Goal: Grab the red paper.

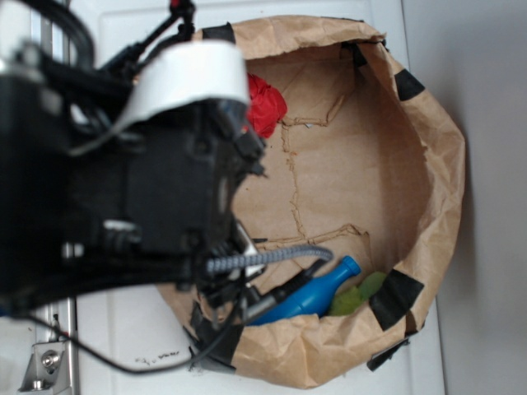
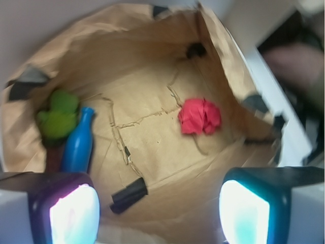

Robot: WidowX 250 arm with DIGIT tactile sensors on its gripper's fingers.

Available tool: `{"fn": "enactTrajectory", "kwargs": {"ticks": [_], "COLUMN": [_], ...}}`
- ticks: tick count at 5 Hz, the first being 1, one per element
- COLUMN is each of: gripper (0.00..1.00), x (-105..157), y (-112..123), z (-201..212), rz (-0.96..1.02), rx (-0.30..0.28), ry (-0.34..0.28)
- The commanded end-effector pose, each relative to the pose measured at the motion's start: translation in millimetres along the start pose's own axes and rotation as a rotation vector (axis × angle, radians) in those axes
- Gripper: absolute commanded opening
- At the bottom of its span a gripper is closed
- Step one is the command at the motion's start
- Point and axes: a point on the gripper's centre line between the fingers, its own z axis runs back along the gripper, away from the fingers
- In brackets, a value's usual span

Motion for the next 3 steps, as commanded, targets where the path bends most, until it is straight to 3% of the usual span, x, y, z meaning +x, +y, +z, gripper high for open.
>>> {"fn": "enactTrajectory", "kwargs": {"ticks": [1, 2, 3], "gripper": [1.0, 1.0, 1.0], "x": [19, 35, 48], "y": [9, 10, 19], "z": [-22, -40, -59], "rz": [0.477, 0.614, 0.708], "rx": [-0.007, 0.037, 0.096], "ry": [0.017, 0.018, -0.021]}}
